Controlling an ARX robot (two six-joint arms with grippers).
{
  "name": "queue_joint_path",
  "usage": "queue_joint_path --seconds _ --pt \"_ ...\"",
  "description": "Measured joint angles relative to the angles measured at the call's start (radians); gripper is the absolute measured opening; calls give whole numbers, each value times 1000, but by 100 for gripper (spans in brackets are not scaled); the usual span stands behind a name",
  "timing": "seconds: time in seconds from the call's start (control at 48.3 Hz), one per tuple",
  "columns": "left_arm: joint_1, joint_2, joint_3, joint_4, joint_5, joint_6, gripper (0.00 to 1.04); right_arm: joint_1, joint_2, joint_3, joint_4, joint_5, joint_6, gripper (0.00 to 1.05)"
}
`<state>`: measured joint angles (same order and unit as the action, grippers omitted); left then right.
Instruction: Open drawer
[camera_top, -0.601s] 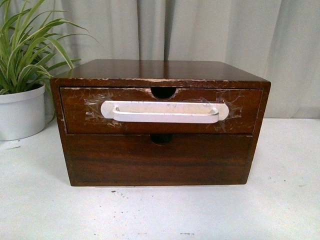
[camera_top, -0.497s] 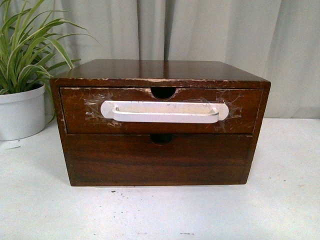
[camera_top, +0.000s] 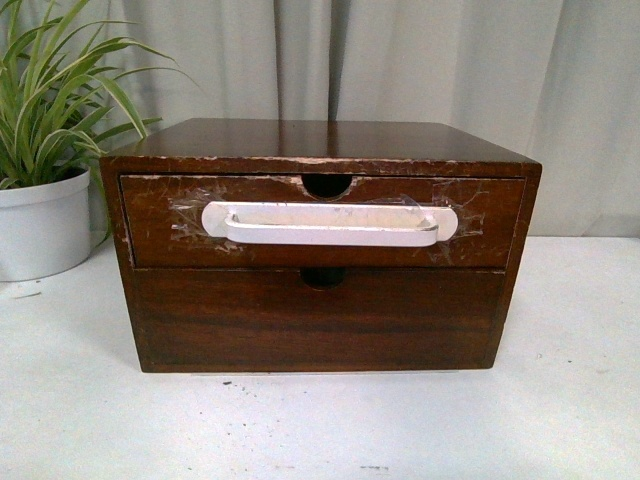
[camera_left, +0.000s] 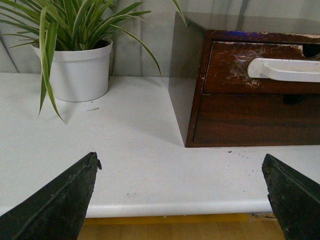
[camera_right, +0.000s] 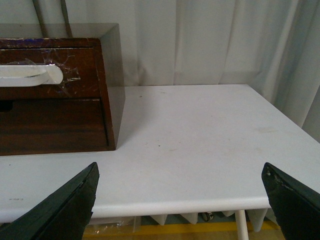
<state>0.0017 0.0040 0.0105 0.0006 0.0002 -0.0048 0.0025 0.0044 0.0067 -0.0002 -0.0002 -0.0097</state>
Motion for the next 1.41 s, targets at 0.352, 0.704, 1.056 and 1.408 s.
queue_joint_path --seconds 0.352,0.704,1.056,1.408 --pt "13 85 30 -57 132 -23 98 50 97 48 -69 -4 -93 96" --pt "-207 845 444 132 537 425 98 216 837 518 -64 -186 -613 96" --pt "-287 1353 904 -119 541 842 98 291 1285 876 -203 -243 -833 96" --pt "-305 1566 1119 -251 462 1046 98 306 1376 1010 -315 -294 -900 96"
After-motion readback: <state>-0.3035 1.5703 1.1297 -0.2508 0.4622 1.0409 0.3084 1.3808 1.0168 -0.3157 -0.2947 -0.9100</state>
